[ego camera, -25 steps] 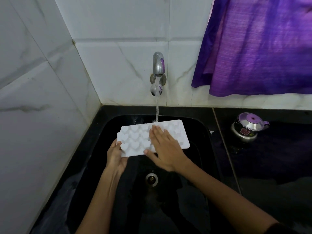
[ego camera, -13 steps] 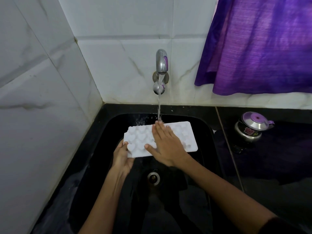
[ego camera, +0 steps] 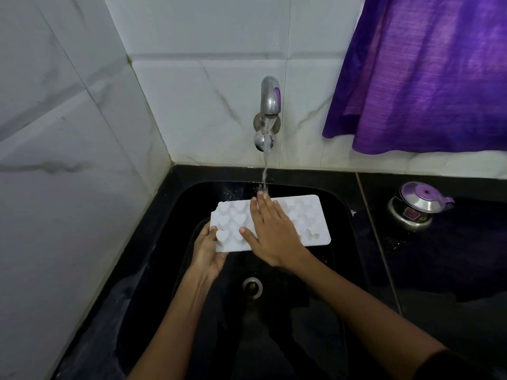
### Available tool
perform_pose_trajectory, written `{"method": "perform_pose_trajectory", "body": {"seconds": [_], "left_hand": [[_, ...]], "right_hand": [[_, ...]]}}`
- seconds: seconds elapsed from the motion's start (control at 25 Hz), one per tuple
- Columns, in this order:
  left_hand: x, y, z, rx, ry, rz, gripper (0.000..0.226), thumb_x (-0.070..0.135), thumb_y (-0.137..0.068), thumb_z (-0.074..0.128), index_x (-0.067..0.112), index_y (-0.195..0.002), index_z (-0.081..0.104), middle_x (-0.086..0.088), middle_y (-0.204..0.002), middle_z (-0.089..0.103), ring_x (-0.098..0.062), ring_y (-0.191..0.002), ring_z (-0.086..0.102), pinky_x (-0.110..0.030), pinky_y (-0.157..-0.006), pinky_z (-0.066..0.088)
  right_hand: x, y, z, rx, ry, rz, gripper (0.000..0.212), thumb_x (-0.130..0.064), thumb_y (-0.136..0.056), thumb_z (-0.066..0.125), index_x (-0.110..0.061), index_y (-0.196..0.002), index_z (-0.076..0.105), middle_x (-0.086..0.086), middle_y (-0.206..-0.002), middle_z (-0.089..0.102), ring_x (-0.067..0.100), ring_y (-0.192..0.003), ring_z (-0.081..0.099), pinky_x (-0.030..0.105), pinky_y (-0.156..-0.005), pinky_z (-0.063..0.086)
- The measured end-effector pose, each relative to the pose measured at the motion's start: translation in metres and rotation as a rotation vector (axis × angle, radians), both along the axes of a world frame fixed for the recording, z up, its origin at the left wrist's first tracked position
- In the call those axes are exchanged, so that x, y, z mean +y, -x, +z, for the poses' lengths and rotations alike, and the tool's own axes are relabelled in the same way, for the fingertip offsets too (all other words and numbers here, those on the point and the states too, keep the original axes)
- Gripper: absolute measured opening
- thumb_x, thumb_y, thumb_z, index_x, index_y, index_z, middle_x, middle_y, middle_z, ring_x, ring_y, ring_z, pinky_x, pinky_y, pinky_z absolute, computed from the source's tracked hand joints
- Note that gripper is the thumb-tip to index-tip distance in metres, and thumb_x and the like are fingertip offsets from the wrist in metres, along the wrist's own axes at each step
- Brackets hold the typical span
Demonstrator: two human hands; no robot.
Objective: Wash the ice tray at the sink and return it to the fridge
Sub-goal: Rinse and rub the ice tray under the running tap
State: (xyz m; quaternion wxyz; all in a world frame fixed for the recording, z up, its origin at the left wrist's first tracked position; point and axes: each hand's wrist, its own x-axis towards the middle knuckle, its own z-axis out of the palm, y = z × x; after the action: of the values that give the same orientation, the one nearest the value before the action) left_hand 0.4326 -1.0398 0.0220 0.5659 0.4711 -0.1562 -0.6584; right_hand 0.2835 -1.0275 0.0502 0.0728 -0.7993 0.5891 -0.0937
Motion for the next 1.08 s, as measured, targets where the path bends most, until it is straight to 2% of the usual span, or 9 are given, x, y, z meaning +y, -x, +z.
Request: {"method": "perform_pose_trajectory", "body": {"seconds": [0.08,0.16,0.4,0.6,0.72,0.84,0.92,1.0,1.08], "left_hand": [[-0.004,-0.004,-0.001,0.005,0.006,0.030,0.032,0.003,-0.098,0.039,0.003,-0.127,0.052,-0.016,-0.116,0.063,-0.024,-0.089,0.065,-0.030,-0.060,0.059],[-0.007,-0.006,-0.001,0.001,0.005,0.038,0.033,0.003,-0.098,0.038,0.003,-0.129,0.051,-0.017,-0.121,0.061,-0.025,-0.089,0.064,-0.029,-0.059,0.058],[0.000,0.017,0.005,0.050,-0.010,-0.081,0.031,0.004,-0.099,0.039,0.003,-0.127,0.051,-0.016,-0.113,0.063,-0.026,-0.089,0.065,-0.032,-0.059,0.059],[-0.005,0.026,0.004,0.056,-0.024,-0.074,0.032,0.006,-0.101,0.035,0.004,-0.129,0.049,-0.020,-0.124,0.058,-0.023,-0.089,0.063,-0.031,-0.065,0.059],[-0.009,0.020,0.001,0.103,-0.019,-0.100,0.032,0.006,-0.101,0.034,0.005,-0.130,0.047,-0.016,-0.116,0.061,-0.025,-0.094,0.063,-0.036,-0.069,0.058],[-0.005,0.024,0.003,0.154,-0.004,-0.171,0.029,0.006,-0.101,0.032,0.009,-0.123,0.051,-0.015,-0.114,0.062,-0.026,-0.096,0.063,-0.036,-0.068,0.060],[-0.002,0.032,0.005,0.153,0.003,-0.198,0.026,0.006,-0.100,0.034,0.010,-0.116,0.055,-0.012,-0.108,0.065,-0.024,-0.092,0.064,-0.033,-0.065,0.059],[-0.001,0.035,0.007,0.171,0.009,-0.180,0.023,0.006,-0.099,0.038,0.010,-0.109,0.058,-0.011,-0.100,0.068,-0.022,-0.086,0.066,-0.031,-0.062,0.059],[-0.003,0.032,0.007,0.164,0.017,-0.159,0.023,0.005,-0.098,0.039,0.010,-0.111,0.057,-0.011,-0.101,0.066,-0.021,-0.083,0.067,-0.028,-0.060,0.059]], "right_hand": [[0.019,0.003,-0.004,0.006,-0.007,0.108,0.088,-0.060,-0.080,-0.009,-0.007,-0.150,0.000,0.012,-0.159,-0.003,0.019,-0.146,-0.008,0.029,-0.114,-0.013],[0.036,0.011,-0.007,0.021,0.003,0.123,0.087,-0.062,-0.082,-0.008,-0.009,-0.150,0.001,0.009,-0.159,-0.003,0.018,-0.146,-0.007,0.029,-0.114,-0.013],[-0.004,0.016,-0.003,0.031,-0.003,-0.117,0.097,-0.070,-0.078,-0.010,-0.005,-0.149,-0.002,0.013,-0.159,-0.003,0.021,-0.146,-0.007,0.031,-0.113,-0.014],[0.021,-0.001,-0.011,-0.005,-0.006,0.089,0.087,-0.065,-0.086,-0.002,-0.006,-0.149,-0.001,0.013,-0.158,-0.006,0.020,-0.146,-0.010,0.032,-0.115,-0.013],[0.044,0.009,-0.018,0.021,0.012,0.106,0.085,-0.064,-0.085,-0.004,-0.008,-0.149,-0.002,0.010,-0.158,-0.006,0.018,-0.145,-0.011,0.033,-0.115,-0.013],[0.025,0.016,-0.014,0.021,0.004,-0.024,0.091,-0.065,-0.079,-0.010,-0.007,-0.149,-0.003,0.010,-0.158,-0.007,0.017,-0.144,-0.014,0.031,-0.113,-0.016],[0.000,0.011,-0.009,-0.002,0.021,-0.080,0.097,-0.067,-0.077,-0.015,-0.004,-0.149,0.000,0.012,-0.159,-0.003,0.020,-0.146,-0.009,0.032,-0.113,-0.015],[-0.016,-0.001,-0.006,0.028,0.057,-0.063,0.091,-0.063,-0.083,-0.012,-0.002,-0.149,0.003,0.015,-0.158,0.001,0.024,-0.147,-0.005,0.033,-0.113,-0.013],[-0.015,-0.012,-0.007,0.051,0.054,0.023,0.076,-0.050,-0.090,-0.003,-0.003,-0.149,0.005,0.016,-0.158,0.003,0.025,-0.147,-0.003,0.034,-0.115,-0.011]]}}
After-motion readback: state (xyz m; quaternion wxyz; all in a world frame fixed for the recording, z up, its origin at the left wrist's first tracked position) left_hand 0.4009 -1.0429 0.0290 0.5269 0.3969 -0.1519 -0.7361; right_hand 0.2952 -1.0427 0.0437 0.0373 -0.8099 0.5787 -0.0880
